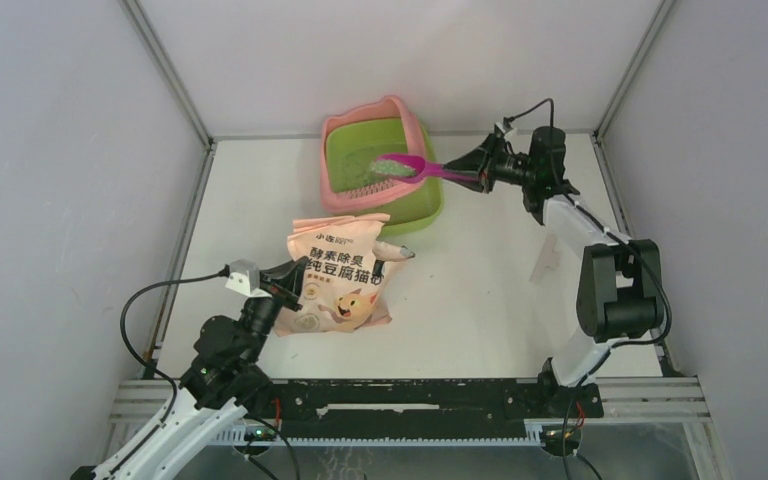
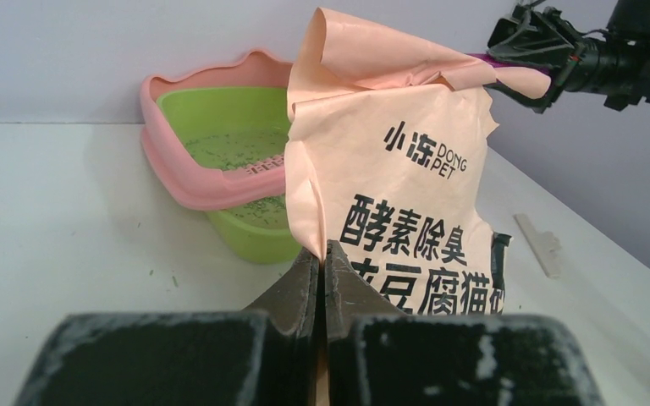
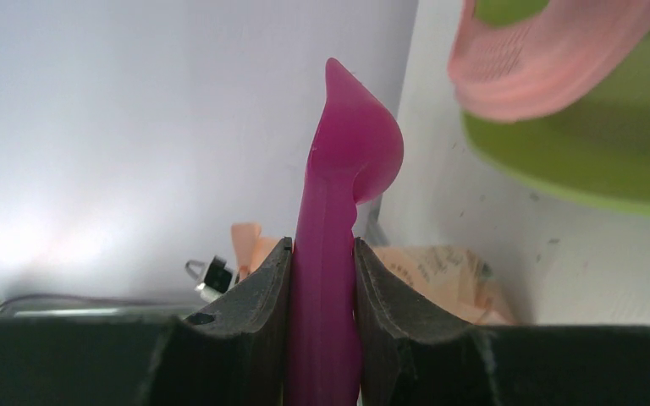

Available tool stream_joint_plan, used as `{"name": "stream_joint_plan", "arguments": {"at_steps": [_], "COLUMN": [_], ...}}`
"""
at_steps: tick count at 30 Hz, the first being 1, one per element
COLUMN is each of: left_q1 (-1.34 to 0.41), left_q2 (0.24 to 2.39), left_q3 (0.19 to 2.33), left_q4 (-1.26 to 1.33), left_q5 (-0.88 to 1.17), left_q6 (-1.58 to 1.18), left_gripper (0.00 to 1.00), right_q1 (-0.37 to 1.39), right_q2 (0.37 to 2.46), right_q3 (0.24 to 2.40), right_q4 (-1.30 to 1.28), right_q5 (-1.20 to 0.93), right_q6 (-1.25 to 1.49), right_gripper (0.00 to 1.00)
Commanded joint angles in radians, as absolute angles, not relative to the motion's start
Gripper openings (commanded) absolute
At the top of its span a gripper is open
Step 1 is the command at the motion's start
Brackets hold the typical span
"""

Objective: Fill the litter box with clean litter
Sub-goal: Pour the cat litter into the litter box.

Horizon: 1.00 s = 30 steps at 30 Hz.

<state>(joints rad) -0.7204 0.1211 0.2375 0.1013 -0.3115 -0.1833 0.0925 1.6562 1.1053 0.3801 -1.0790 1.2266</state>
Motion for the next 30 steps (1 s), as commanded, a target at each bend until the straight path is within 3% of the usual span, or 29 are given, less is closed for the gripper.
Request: {"name": "stream_joint_plan", "arguments": {"at_steps": [1, 17, 24, 30], "left_q1": [-0.711, -0.711, -0.711, -0.709], "left_q2": [0.099, 0.095, 0.089, 0.099], "left_q3": [0.273, 0.273, 0.278, 0.281], "left_q4": [0.243, 0.233, 0.221, 0.222], "left_q5": [-0.315, -0.299, -0.301, -0.297], "left_q6": [-0.185, -0.206, -0.201, -0.201], "left_gripper": [0.0, 0.0, 0.0, 0.0], "right_q1": [0.104, 0.342, 0.444, 0.562], "right_q2": [1.697, 1.938, 1.994, 1.962], "right_q3": [1.27, 2.015, 2.146, 2.114], "right_q4": [0.144, -0.632, -0.768, -0.753], "right_q5": [-0.924, -0.297, -0.013, 0.305], "right_q6": [1.029, 0.441, 0.268, 0.112], "right_gripper": [0.0, 0.0, 0.0, 0.0]}}
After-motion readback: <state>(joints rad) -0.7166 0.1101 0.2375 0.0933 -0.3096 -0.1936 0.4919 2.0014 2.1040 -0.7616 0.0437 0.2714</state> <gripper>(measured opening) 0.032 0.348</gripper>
